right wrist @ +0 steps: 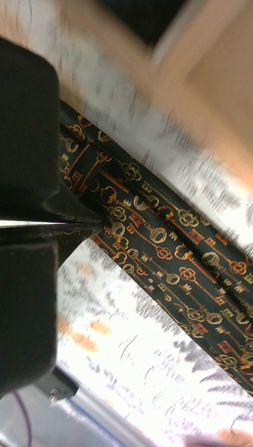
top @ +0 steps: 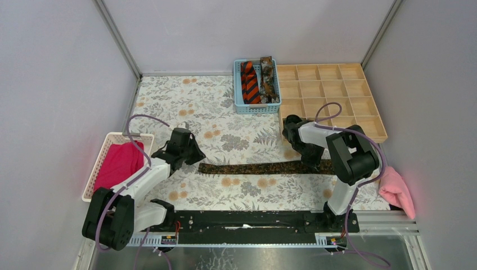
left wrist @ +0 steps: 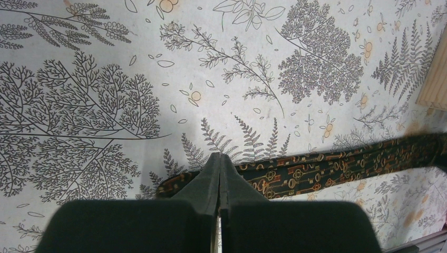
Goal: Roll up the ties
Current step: Flatten out the tie at the center of the board.
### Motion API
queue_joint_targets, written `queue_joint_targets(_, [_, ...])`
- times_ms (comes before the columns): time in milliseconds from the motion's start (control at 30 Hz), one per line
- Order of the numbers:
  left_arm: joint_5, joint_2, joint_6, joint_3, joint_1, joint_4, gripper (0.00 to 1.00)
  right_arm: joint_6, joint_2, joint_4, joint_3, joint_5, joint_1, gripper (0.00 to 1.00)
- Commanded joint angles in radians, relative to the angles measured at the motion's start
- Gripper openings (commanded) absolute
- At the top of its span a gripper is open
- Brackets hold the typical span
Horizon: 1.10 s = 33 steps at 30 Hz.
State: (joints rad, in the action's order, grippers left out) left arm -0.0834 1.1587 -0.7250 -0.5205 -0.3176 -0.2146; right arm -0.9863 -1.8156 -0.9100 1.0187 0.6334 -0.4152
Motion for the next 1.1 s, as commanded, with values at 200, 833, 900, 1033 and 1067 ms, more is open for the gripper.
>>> queue_joint_targets(200, [0.005, 0.015, 0.013, 0.002, 0.007, 0.043, 0.0, 0.029, -0.124, 0.105, 0.106, 0.027, 0.066, 0.0])
queue_joint_targets(833, [0.021, -0.017, 0.009, -0.028, 0.007, 0.037, 0.0, 0.083, 0.024, 0.125, 0.074, -0.007, 0.073, 0.0])
queue_joint_targets(900, [0.036, -0.041, 0.006, -0.046, 0.008, 0.012, 0.01, 0.107, 0.095, 0.128, 0.069, -0.011, 0.057, 0.0])
queue_joint_targets(1033, [0.068, -0.103, -0.01, -0.095, 0.008, -0.051, 0.01, 0.175, 0.238, 0.148, 0.051, -0.055, 0.028, 0.0])
queue_joint_targets(1067, [0.068, -0.122, -0.017, -0.105, 0.008, -0.062, 0.02, 0.191, 0.27, 0.159, 0.042, -0.068, 0.018, 0.03])
